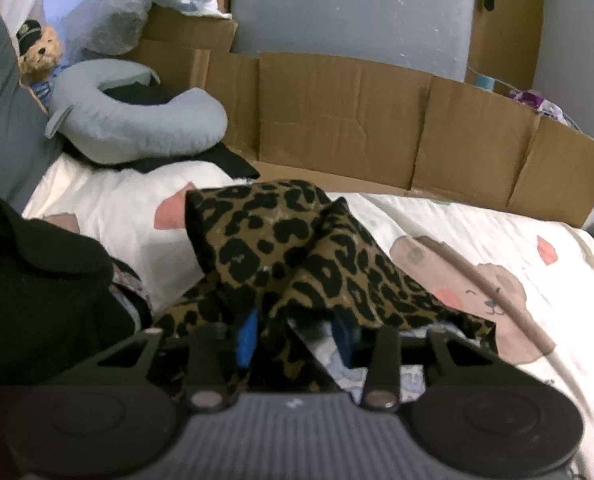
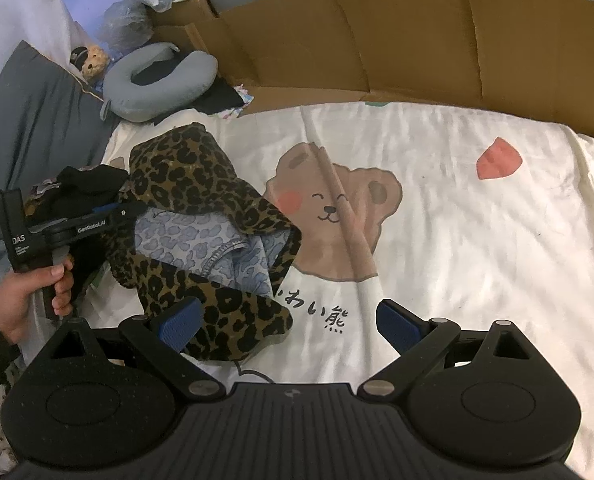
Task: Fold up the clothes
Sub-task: 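Lift the leopard-print garment with the left tool off the pile, then grasp the leopard garment with the right tool while the left tool holds it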
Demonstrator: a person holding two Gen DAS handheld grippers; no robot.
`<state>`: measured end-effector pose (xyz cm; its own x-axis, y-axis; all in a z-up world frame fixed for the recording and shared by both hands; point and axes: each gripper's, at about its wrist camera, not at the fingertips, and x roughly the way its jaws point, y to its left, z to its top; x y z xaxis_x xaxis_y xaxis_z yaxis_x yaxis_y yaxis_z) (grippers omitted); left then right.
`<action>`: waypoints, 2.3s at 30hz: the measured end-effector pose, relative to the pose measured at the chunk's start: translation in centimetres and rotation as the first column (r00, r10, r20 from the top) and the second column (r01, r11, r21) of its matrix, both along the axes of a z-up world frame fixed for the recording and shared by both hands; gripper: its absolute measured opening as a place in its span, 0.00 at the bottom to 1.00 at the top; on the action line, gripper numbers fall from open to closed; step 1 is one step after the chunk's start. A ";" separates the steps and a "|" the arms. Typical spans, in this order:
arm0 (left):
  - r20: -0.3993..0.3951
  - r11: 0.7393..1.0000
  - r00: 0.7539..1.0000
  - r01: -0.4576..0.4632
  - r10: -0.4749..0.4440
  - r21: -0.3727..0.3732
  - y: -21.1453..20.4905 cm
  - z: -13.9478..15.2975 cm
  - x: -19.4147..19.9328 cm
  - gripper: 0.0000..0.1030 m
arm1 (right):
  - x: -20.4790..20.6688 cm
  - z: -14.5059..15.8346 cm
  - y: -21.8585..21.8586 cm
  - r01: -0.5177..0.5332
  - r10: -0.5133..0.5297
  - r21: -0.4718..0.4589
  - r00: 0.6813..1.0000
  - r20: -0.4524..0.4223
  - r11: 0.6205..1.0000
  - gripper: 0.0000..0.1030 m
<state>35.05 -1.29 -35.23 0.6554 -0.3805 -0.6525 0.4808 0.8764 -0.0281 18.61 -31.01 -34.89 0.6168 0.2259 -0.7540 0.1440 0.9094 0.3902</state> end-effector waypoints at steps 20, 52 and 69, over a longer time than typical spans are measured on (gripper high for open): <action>-0.073 0.976 0.991 0.092 -0.108 -0.197 -1.6 2.4 -3.9 0.01 | 0.4 0.1 0.8 -0.020 0.019 0.045 1.000 0.012 0.999 0.94; -0.346 0.964 0.917 0.119 -0.199 -0.238 0.0 -1.1 -15.1 0.01 | 3.1 -2.5 4.6 -0.143 0.143 0.009 0.989 0.024 0.990 0.80; -0.384 0.962 0.916 0.007 -0.116 -0.273 3.3 -1.6 -16.7 0.01 | 6.5 -4.1 8.0 -0.284 0.285 -0.032 0.957 0.052 0.958 0.64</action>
<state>18.40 1.99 -36.85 0.3355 -0.6035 -0.7233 0.4356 0.7802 -0.4489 25.11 -23.04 -38.96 0.5705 0.3807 -0.7277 -0.1433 0.9186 0.3683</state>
